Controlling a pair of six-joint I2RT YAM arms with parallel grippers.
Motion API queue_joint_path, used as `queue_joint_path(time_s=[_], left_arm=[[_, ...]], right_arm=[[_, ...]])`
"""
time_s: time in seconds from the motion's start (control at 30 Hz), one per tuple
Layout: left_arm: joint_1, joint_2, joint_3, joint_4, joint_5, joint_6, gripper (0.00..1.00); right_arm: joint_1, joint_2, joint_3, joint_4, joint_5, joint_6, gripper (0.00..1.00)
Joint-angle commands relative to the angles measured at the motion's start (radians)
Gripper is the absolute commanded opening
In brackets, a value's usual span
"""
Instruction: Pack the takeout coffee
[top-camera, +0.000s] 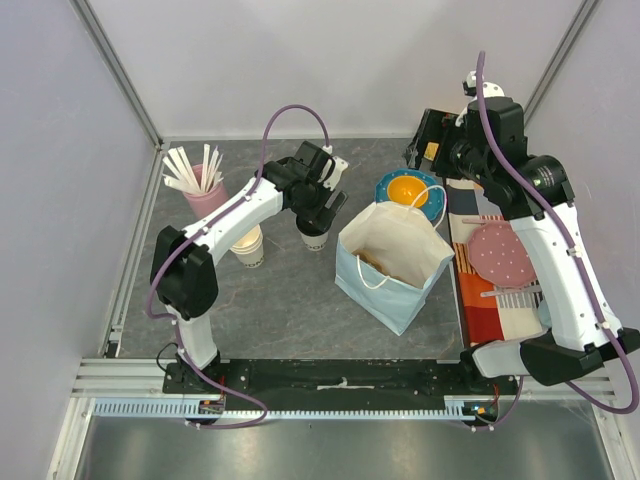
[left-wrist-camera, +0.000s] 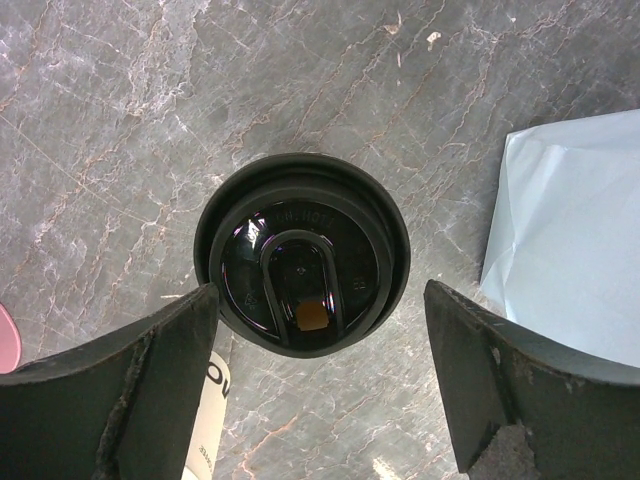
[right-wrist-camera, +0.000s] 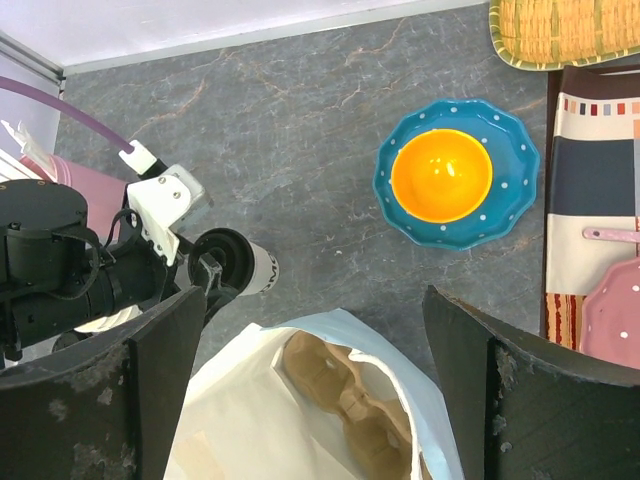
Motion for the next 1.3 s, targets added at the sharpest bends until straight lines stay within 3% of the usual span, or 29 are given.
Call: queue_joint_path(time_s=[0.0, 0.5, 0.83, 0.93, 1.17, 1.27], left_arm=[[0.002, 0.003, 0.009, 0.020, 0.008, 0.001, 0.86], [0.000, 0.020, -0.043, 0.106, -0.046, 0.033, 0.81], [0.001, -0.030, -0.112, 0.114, -0.009, 0.031, 0.66], [-0.002, -0.044, -0.115, 0.114, 0.014, 0.022, 0.54], [-0.002, -0.081, -0.100, 0.112, 0.016, 0.031, 0.11], [-0.002, -0.099, -0.082, 0.112, 0.002, 0.054, 0.02]], right_arm=[[-0.003, -0.027, -0.005, -0.004, -0.003, -0.006, 0.98], [-0.002, -0.031, 0.000, -0.005, -0.025, -0.009, 0.98], [-0.002, -0.033, 0.004, -0.008, -0.020, -0.009, 0.98], [-0.002, -0.030, 0.006, -0.008, -0.023, -0.006, 0.98], [-0.002, -0.022, 0.020, -0.007, -0.023, -0.012, 0.98], [-0.002, -0.021, 0.020, -0.007, -0.023, -0.015, 0.98]])
